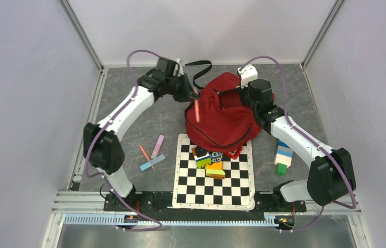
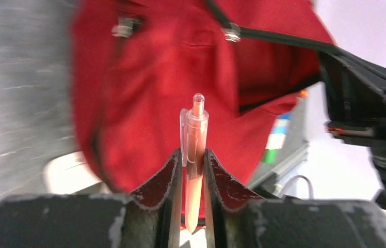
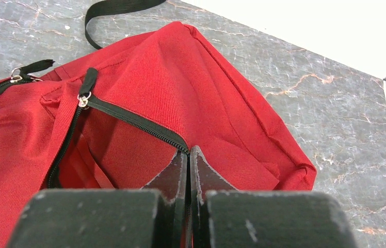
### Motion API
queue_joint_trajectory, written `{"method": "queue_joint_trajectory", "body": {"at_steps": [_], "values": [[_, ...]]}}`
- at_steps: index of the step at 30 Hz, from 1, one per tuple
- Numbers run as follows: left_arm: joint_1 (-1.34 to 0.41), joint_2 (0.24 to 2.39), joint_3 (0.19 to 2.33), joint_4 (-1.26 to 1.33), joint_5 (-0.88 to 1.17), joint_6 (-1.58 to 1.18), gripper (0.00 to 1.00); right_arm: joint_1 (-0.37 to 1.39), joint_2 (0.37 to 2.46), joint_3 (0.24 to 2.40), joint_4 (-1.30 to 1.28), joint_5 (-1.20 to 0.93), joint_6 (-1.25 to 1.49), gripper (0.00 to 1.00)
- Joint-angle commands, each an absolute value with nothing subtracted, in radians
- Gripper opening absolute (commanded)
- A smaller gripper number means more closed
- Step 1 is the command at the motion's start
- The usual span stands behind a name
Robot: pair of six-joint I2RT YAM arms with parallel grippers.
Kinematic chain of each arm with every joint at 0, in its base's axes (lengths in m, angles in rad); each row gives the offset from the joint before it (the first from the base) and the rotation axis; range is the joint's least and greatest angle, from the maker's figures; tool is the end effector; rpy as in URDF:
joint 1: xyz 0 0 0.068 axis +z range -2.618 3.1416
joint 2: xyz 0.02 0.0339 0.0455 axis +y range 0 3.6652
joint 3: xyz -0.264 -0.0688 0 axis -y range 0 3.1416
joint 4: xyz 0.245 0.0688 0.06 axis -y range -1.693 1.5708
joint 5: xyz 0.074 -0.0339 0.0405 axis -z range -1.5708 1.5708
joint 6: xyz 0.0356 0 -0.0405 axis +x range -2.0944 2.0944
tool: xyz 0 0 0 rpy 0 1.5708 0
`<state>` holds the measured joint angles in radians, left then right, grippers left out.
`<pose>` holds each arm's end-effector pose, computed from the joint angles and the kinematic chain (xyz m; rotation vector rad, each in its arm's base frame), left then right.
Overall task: Pack the student bag
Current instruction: Place the stationery in the student bag.
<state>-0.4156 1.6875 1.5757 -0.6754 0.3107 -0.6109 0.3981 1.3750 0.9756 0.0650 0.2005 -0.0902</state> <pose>0.3406 -0.1622 0.3316 -0.0819 2.4791 -0.8399 0.2982 0.1177 0.2967 -0.3263 1.8700 0.0183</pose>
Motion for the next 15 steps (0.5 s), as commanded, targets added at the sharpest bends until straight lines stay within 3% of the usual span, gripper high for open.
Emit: {"method": "queue_joint_trajectory", "body": {"at_steps": [1,8,15], "values": [[-0.531,1.788,1.611,-0.432,0.527,-0.94,0.02,0.391,1.336,1.05,0.11,0.192,-0.073,0.0],[-0.602,1.899,1.594,-0.113,0.559,-1.268,0.02,0.391,1.34,1.057,0.112,0.155,-0.04,0.0],[-0.616,1.954,1.572,-0.005,0.508,-1.417,0.02,0.391,1.337,1.066,0.115,0.139,-0.022,0.0]]}}
